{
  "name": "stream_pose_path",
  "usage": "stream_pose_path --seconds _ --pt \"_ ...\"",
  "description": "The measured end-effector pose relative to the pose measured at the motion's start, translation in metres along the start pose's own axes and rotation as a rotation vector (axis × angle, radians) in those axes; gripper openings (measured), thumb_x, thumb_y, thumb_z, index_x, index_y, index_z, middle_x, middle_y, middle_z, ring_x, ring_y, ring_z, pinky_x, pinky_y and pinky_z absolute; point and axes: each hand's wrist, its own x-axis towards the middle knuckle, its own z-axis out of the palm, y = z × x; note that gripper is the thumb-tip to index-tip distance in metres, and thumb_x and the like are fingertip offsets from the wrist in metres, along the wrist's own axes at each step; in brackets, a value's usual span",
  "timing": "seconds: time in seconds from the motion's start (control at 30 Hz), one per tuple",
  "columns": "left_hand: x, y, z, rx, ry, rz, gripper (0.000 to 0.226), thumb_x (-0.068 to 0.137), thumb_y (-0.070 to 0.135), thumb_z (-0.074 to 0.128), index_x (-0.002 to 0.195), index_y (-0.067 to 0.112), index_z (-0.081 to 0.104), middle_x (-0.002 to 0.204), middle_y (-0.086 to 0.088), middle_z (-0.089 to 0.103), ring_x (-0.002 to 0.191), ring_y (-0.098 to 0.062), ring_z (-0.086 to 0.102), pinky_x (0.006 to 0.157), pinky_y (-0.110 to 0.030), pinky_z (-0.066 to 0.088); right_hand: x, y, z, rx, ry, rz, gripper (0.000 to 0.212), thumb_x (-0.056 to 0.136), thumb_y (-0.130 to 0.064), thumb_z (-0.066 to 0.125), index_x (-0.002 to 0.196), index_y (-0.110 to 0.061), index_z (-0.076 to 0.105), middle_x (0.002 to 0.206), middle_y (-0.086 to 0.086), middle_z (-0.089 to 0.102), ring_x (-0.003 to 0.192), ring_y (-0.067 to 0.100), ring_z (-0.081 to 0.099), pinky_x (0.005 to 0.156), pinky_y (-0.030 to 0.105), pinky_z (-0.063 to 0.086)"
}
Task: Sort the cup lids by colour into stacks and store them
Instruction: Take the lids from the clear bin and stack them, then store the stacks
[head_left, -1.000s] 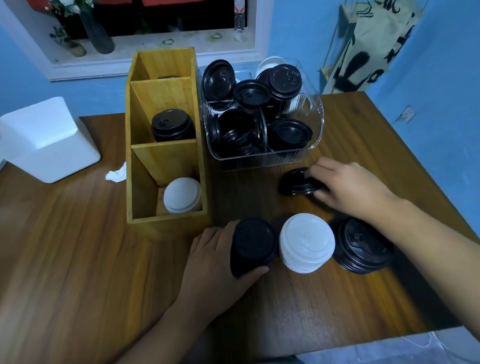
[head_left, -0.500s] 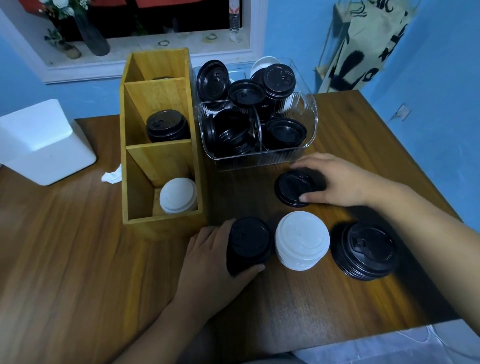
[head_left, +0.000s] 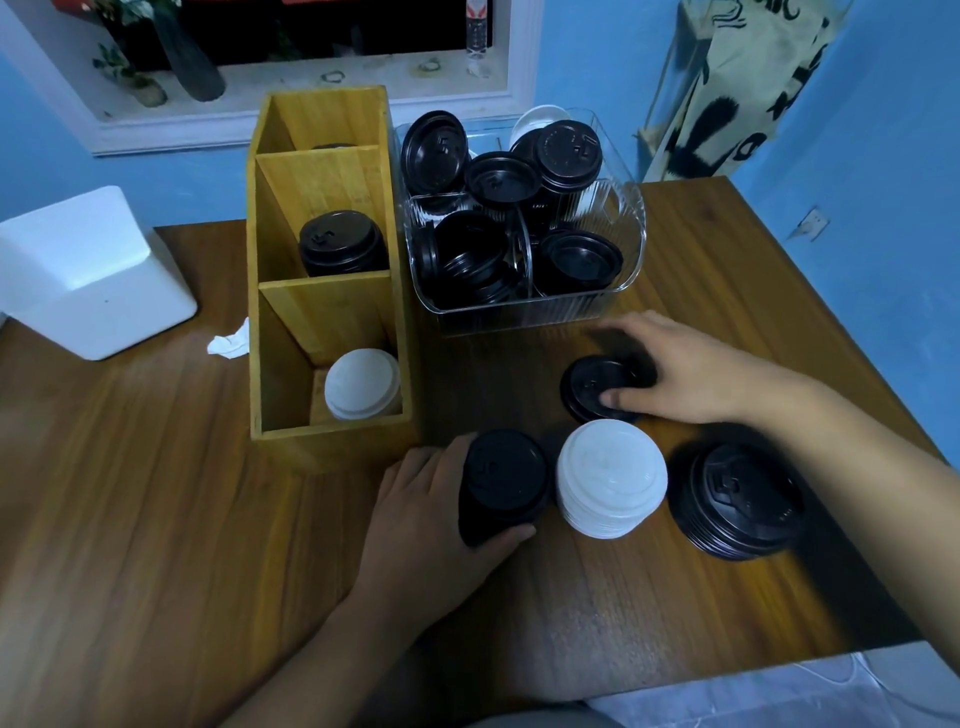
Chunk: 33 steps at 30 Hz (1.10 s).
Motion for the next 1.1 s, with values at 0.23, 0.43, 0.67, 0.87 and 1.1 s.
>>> stream_pose_path --seconds 0.23,0.43,0.67,0.87,1.1 --pt "0.000 0.001 -0.001 0.006 -0.023 -0.014 0.092 0.075 0.082 0.062 0.146 0.027 0.042 0.133 0.012 0.058 0.119 -0.008 0.048 0.099 -0.027 0.039 0.010 -0.009 0.023 -0.236 0.053 -0.033 0.094 0.070 -0.079 0.065 0.143 -0.022 0.049 0.127 0.001 0.052 0.120 0.026 0.051 0.102 0.041 0.046" --pt "0.000 -0.001 0.000 0.022 -0.019 -0.023 0.093 0.074 0.083 0.061 0.146 0.027 0.042 0.133 0.010 0.059 0.118 -0.009 0.046 0.097 -0.025 0.035 -0.023 -0.001 -0.014 -0.072 0.177 -0.054 0.083 0.071 -0.069 0.072 0.139 -0.024 0.055 0.124 -0.006 0.056 0.112 0.014 0.056 0.098 0.031 0.050" --pt "0.001 0.000 0.002 0.013 0.002 -0.015 0.093 0.073 0.082 0.063 0.144 0.025 0.044 0.129 0.004 0.061 0.116 -0.015 0.050 0.094 -0.031 0.041 -0.119 0.012 -0.026 0.041 0.169 0.001 0.078 0.068 -0.073 0.070 0.138 -0.043 0.054 0.130 -0.022 0.053 0.120 0.007 0.054 0.097 0.028 0.050" --pt "0.001 -0.001 0.003 0.021 -0.007 -0.019 0.093 0.072 0.082 0.060 0.142 0.023 0.045 0.130 0.004 0.061 0.117 -0.016 0.050 0.096 -0.031 0.039 -0.150 0.011 0.006 -0.042 0.175 0.098 0.084 0.064 -0.083 0.057 0.139 -0.046 0.052 0.125 -0.021 0.051 0.115 0.008 0.047 0.103 0.034 0.044" --pt "0.000 0.002 0.002 0.015 -0.003 -0.044 0.096 0.071 0.080 0.066 0.144 0.022 0.044 0.130 0.001 0.060 0.118 -0.015 0.047 0.099 -0.033 0.041 -0.158 0.008 0.027 -0.131 0.211 0.160 0.085 0.071 -0.086 0.045 0.146 -0.046 0.043 0.126 -0.016 0.045 0.112 0.013 0.045 0.099 0.038 0.047"
